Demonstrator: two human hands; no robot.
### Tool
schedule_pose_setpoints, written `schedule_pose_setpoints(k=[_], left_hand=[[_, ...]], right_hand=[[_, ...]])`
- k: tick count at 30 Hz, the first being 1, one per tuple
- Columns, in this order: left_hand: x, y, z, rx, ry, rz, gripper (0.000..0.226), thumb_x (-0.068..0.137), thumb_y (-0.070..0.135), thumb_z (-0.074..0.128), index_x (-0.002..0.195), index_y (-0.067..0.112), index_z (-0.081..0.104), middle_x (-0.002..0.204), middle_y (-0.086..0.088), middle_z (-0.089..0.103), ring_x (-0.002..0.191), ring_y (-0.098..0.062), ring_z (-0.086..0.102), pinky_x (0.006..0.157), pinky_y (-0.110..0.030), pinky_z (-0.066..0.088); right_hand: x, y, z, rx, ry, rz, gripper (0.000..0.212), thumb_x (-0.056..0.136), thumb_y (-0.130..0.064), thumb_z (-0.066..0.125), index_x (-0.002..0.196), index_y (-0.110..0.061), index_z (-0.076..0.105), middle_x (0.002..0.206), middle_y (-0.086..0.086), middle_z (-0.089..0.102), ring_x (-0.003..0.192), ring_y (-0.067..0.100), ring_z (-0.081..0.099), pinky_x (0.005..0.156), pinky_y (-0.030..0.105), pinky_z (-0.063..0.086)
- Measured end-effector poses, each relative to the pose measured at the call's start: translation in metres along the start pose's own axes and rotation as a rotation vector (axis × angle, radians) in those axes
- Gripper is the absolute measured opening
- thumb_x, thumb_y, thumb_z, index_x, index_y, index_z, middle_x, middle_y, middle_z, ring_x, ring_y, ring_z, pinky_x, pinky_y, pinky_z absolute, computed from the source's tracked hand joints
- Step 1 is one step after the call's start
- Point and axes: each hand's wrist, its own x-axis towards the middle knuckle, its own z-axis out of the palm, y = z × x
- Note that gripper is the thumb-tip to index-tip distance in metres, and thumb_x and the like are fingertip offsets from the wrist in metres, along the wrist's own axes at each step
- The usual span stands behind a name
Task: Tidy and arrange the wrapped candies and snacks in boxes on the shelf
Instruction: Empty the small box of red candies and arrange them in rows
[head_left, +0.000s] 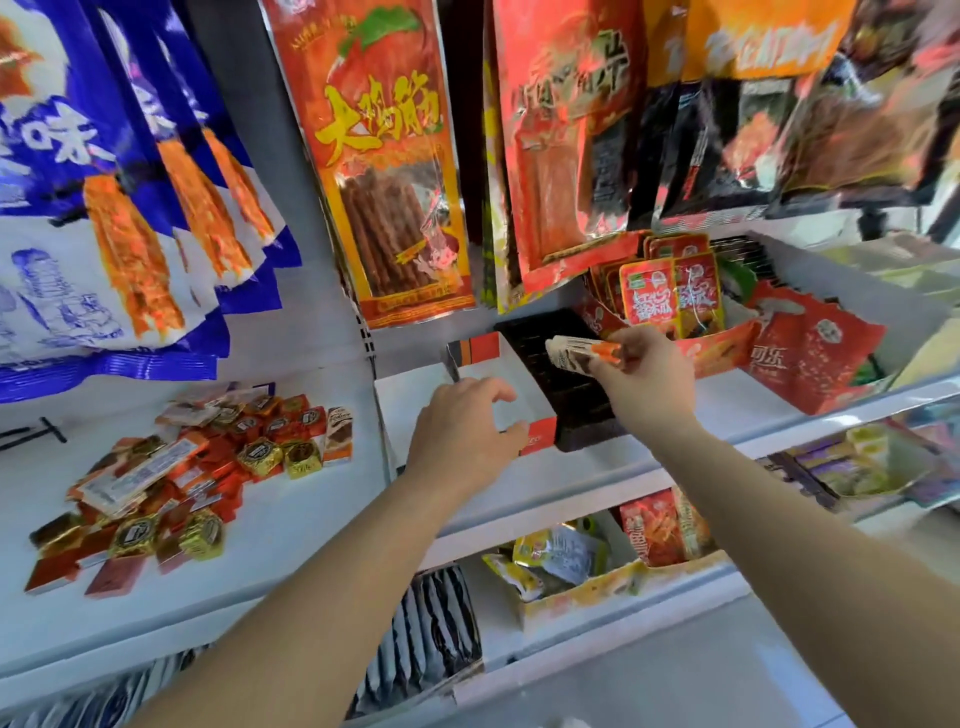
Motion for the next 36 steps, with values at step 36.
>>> schedule_pose_setpoints(k=[36], left_hand=[[0.003, -0.001, 0.039, 0.186, -0.019, 0.286, 0.036, 0.094, 0.043, 0.051, 0.13, 0.043, 0.058, 0.147, 0.017, 0.04, 0.133, -0.009, 0.03, 0.11, -0.031, 0.019]], right_hand=[[0.022, 0.022, -0.014, -0.332, -0.28, -0.198, 0.038, 0.093, -0.024, 0.061, 0.129, -0.014, 0.064, 0.123, 0.009, 0.068, 0.108, 0.029, 0.062, 0.08, 0.029, 0.045]])
